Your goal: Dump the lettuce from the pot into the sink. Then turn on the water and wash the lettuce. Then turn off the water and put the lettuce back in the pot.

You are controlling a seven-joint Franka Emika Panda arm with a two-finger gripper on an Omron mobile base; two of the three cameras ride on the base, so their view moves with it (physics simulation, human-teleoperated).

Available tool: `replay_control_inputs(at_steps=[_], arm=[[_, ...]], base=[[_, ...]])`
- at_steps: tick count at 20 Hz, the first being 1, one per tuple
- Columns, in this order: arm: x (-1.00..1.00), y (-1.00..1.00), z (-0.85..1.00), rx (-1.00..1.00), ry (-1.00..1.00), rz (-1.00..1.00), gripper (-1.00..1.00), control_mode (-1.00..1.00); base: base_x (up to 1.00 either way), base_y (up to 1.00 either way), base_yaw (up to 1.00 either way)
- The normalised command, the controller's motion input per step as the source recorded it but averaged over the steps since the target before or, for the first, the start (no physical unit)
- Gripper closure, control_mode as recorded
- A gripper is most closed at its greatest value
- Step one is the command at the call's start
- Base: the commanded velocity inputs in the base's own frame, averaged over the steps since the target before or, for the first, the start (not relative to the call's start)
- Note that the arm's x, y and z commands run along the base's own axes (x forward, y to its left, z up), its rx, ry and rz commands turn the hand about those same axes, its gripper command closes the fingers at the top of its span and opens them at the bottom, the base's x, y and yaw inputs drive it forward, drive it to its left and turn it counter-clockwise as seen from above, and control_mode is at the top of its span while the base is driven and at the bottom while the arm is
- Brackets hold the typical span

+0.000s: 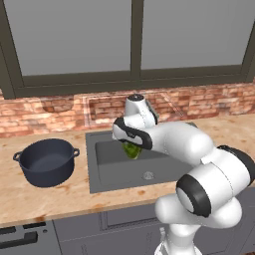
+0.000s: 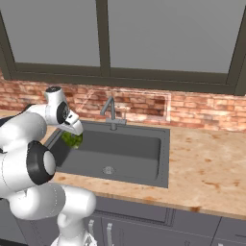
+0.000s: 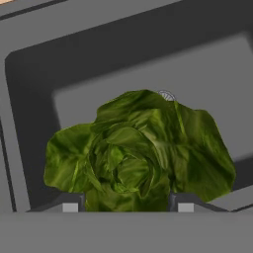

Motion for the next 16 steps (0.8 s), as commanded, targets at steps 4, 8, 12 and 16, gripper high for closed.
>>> replay_control_inputs(at_steps=[4,8,12,16], arm=[[0.09,-0.09,-0.24,0.0,-0.03,0.0,1.0,-1.0],[0.04,-0.03,-0.29,0.0,-0.03,0.0,1.0,-1.0],[0.02,-0.07,-0.31,0.0,-0.04,0.0,1.0,-1.0],[0.1,-0.25,-0.29,0.0,-0.05,0.0,1.0,-1.0]], base=[[0.0,0.0,0.0],[0.0,0.0,0.0],[0.0,0.0,0.0],[0.0,0.0,0.0]])
